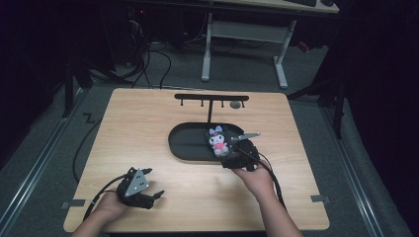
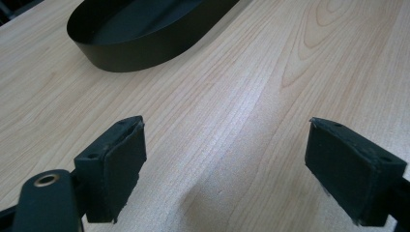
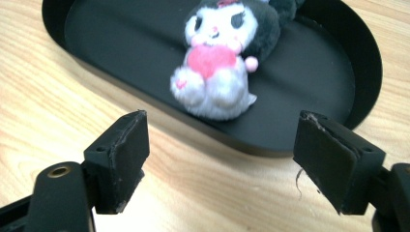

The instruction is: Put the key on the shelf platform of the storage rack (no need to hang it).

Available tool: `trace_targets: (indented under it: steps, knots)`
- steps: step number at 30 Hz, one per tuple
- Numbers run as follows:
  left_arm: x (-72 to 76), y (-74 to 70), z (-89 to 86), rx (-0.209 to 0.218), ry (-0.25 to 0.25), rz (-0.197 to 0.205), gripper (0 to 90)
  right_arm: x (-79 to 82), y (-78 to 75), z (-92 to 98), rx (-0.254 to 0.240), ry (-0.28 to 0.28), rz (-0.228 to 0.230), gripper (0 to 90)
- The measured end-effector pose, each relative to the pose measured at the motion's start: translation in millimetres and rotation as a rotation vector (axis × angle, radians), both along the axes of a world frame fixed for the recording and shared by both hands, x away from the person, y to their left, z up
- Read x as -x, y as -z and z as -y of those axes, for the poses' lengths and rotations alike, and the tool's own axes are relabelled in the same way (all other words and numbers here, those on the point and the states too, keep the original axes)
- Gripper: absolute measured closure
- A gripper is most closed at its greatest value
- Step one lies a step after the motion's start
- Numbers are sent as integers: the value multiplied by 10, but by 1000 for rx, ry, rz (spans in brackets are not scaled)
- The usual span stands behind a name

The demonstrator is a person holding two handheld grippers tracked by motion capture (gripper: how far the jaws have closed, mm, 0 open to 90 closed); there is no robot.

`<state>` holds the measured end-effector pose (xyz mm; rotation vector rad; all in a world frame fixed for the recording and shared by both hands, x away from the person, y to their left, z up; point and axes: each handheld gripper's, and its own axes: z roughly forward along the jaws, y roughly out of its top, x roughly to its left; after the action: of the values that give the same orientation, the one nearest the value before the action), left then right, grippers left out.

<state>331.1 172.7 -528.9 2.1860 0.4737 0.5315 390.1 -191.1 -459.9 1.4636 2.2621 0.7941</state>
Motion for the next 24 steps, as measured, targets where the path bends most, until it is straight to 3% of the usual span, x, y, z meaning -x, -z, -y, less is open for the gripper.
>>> trace_targets:
  steps: [7, 14, 24]
  knots:
    - [5, 3, 5, -8, -3, 4, 155, 235, 97, 48, -33, -6, 65, 179]
    - [12, 4, 8, -11, -5, 10, 155, 442, 248, 53, -14, -2, 137, 163]
    - [0, 5, 18, -16, -7, 3, 155, 659, 464, 126, -1, -5, 167, 153]
